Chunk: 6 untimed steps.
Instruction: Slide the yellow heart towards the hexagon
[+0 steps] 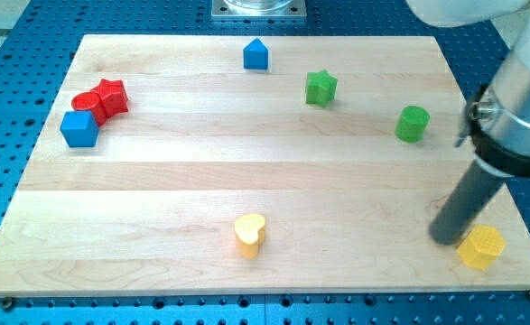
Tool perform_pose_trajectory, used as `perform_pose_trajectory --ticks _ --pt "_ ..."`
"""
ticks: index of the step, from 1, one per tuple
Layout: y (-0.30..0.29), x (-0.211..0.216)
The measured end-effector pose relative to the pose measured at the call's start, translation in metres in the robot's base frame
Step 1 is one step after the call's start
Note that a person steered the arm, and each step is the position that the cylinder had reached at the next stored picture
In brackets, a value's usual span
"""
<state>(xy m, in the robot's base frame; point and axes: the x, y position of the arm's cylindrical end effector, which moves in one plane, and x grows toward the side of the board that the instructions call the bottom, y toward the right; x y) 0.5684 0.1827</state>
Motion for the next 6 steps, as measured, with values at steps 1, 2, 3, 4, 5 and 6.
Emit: perform_pose_trajectory --ticks 1,2,3,4,5,6 --pt "-0.098 0.027" --pt "-0.183 0.049" --pt "-0.251 0.028" --pt "-0.213 0.008" --pt "-0.097 0.008" --pt "-0.081 0.006"
